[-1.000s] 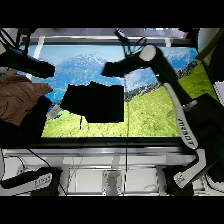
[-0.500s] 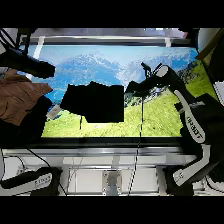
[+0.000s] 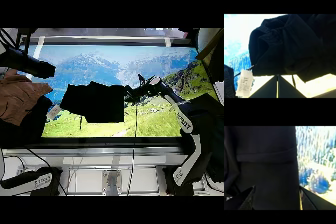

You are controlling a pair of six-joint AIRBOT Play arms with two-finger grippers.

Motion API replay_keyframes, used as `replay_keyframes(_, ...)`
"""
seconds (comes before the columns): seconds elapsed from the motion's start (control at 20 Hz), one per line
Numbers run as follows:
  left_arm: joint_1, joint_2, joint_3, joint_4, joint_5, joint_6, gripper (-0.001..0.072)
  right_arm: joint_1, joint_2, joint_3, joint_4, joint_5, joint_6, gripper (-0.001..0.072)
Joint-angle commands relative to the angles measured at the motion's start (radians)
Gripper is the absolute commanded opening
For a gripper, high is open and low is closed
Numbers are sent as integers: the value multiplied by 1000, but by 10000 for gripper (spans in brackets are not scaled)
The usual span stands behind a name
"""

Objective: Fold the clothes and pants, and hang the long-sleeved shirts on hangers.

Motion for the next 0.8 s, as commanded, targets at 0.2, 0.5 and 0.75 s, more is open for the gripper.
replay_keyframes(0.2,0,0,0,0,0,0,13,149,-8,1,93,8,-52,604)
replay_keyframes(0.5,0,0,0,0,-2,0,13,145,4,5,135,-10,-66,4)
replay_keyframes(0.75,1,0,0,1,-11,0,13,-78,167,49,-60,187,-24,3)
